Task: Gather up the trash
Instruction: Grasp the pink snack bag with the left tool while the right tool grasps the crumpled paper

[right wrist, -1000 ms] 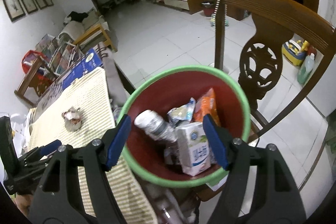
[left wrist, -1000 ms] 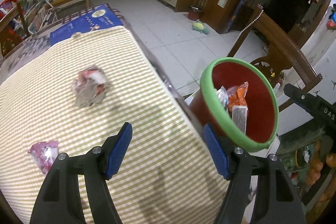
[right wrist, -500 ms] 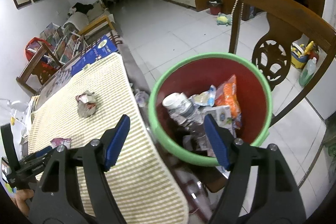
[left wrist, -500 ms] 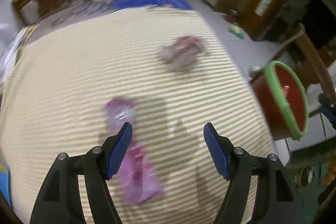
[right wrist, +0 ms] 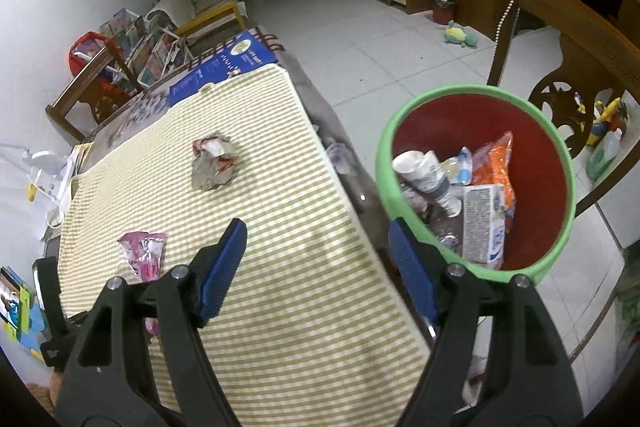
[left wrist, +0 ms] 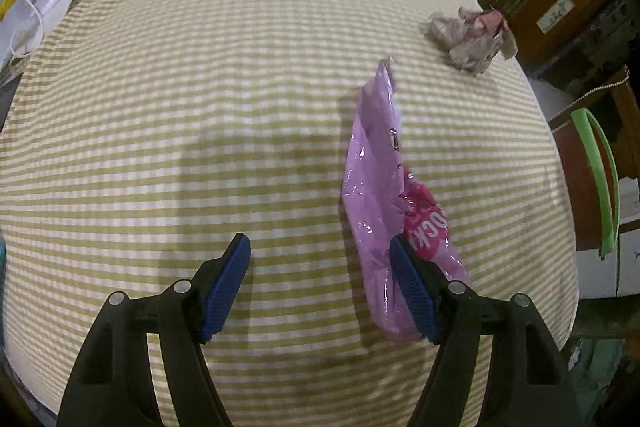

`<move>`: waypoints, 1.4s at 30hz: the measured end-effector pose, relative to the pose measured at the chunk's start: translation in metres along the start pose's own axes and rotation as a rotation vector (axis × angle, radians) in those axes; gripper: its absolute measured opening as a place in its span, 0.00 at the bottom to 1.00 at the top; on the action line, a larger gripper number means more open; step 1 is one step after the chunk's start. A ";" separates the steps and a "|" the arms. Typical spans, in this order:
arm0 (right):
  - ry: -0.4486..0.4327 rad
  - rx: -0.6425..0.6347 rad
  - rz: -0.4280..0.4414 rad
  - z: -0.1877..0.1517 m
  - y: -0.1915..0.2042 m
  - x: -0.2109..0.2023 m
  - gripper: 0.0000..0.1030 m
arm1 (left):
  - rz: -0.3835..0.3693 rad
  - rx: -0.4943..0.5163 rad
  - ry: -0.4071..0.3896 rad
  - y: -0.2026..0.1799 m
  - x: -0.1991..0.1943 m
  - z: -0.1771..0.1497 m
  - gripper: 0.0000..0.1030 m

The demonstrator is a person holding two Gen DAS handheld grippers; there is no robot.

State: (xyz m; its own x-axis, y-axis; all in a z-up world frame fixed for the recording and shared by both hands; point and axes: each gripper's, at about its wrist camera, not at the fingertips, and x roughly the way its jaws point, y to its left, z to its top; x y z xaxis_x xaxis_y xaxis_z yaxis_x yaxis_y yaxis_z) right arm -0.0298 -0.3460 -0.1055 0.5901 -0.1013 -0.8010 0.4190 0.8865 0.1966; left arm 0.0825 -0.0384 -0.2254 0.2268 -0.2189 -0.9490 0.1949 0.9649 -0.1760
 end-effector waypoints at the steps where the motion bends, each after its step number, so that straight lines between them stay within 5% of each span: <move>1: 0.003 -0.001 -0.001 -0.001 0.003 0.001 0.70 | -0.004 0.003 0.006 0.002 0.003 0.001 0.67; 12: 0.043 -0.042 0.008 -0.010 0.051 0.023 0.70 | -0.127 0.093 -0.005 -0.012 0.010 0.024 0.67; 23: 0.010 -0.101 0.010 0.032 0.090 0.063 0.70 | -0.200 0.231 0.025 -0.051 0.033 0.041 0.64; 27: 0.039 -0.115 0.026 0.051 0.104 0.094 0.70 | -0.204 0.288 0.012 -0.057 0.037 0.047 0.23; 36: 0.164 -0.087 0.082 0.069 0.130 0.176 0.70 | -0.188 0.171 -0.072 -0.022 0.021 0.080 0.18; 38: 0.182 -0.108 0.085 0.070 0.136 0.186 0.62 | -0.176 0.156 -0.090 -0.020 0.019 0.087 0.18; 40: 0.188 -0.133 0.088 0.069 0.139 0.189 0.42 | -0.168 0.142 -0.105 -0.019 0.016 0.091 0.18; 42: 0.167 -0.142 0.093 0.067 0.140 0.181 0.38 | -0.161 0.131 -0.119 -0.009 0.010 0.089 0.18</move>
State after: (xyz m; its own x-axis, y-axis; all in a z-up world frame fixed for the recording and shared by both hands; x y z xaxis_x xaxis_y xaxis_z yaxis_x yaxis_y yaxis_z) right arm 0.1821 -0.2708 -0.1855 0.4942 0.0493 -0.8680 0.2597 0.9444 0.2015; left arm 0.1673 -0.0625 -0.2101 0.2925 -0.3912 -0.8726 0.3577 0.8910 -0.2795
